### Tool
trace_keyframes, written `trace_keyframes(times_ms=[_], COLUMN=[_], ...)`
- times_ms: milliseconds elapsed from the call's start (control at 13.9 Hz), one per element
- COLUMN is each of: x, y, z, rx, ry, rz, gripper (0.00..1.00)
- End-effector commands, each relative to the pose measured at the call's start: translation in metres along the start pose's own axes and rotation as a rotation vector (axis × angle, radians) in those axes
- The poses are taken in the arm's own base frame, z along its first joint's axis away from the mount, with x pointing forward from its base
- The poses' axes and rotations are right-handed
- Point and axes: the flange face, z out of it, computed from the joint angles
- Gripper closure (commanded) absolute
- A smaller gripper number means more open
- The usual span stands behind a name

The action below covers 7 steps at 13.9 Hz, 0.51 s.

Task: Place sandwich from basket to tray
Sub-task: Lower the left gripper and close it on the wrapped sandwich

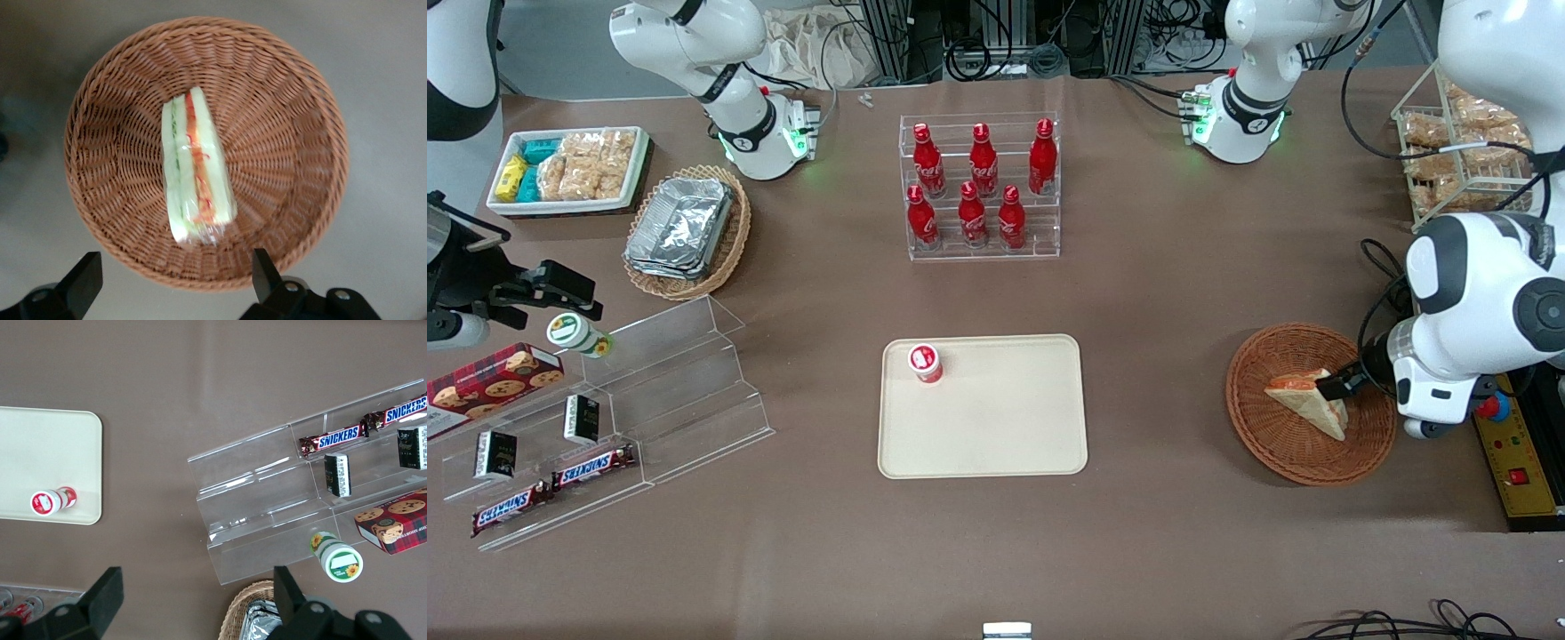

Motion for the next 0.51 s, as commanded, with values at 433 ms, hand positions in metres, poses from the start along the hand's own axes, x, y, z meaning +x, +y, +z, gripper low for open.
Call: trace_keyframes(times_ms=[433], x=[-0.008], y=[-0.013], z=[0.067], rx=[-0.018], ry=[0.009], rz=[-0.113], gripper=[0.0])
